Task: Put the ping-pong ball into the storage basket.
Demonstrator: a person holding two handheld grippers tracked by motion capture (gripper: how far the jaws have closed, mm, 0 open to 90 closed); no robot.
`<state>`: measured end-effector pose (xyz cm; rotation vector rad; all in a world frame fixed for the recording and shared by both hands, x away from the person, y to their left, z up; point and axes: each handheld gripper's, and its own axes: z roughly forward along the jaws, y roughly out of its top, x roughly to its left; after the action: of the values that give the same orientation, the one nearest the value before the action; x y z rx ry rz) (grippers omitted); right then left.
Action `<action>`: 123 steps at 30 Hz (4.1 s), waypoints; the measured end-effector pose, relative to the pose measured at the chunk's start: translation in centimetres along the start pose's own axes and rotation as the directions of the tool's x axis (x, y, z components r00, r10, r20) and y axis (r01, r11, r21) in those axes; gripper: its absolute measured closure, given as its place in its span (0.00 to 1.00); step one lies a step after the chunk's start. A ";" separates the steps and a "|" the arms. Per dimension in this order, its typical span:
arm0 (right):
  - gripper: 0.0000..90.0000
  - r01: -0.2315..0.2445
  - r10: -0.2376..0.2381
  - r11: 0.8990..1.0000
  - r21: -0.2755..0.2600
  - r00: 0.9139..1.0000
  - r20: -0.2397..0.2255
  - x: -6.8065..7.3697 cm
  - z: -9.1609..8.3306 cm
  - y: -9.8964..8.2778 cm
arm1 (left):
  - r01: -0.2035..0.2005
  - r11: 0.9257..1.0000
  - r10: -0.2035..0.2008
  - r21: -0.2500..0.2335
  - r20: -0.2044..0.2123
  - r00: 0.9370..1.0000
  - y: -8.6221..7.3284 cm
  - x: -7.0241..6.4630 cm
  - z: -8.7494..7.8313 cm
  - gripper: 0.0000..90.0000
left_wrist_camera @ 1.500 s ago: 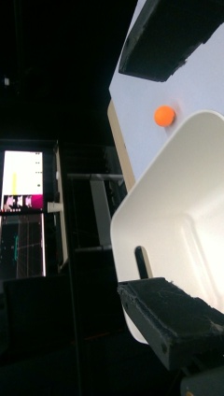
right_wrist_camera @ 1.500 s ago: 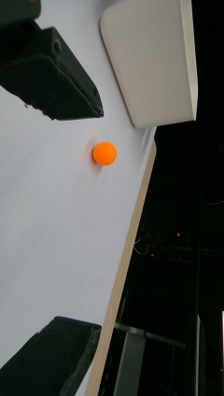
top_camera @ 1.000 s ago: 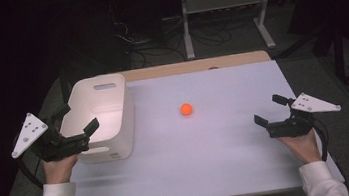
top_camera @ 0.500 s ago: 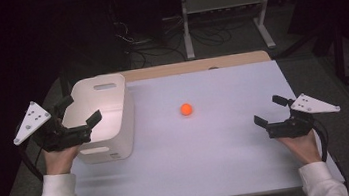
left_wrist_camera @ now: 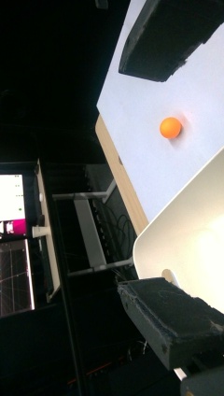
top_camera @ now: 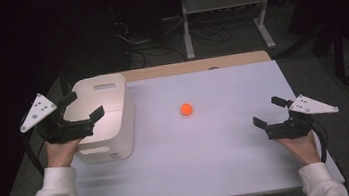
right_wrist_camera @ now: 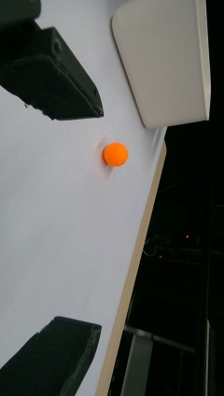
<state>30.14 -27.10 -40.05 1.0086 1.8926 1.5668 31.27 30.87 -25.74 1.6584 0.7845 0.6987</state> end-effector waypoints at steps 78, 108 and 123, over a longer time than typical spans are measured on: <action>0.00 0.008 -0.008 1.000 0.017 1.000 -0.019 0.2 0.1 -0.2 | -0.191 0.891 0.063 0.413 0.304 0.951 4.7 -1.4 13.9 0.00; 0.00 0.007 -0.007 1.000 0.015 1.000 -0.017 0.0 0.0 -0.3 | -0.257 0.781 0.018 0.569 0.390 0.921 4.1 -2.1 19.3 0.00; 0.00 -0.005 0.005 1.000 0.008 1.000 -0.021 -0.1 -0.2 -0.3 | -0.337 0.729 0.042 0.595 0.453 0.891 4.3 -3.3 22.0 0.00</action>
<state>30.00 -27.29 -40.26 1.0050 1.9126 1.5803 47.16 14.68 -26.30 2.4728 0.5742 0.1652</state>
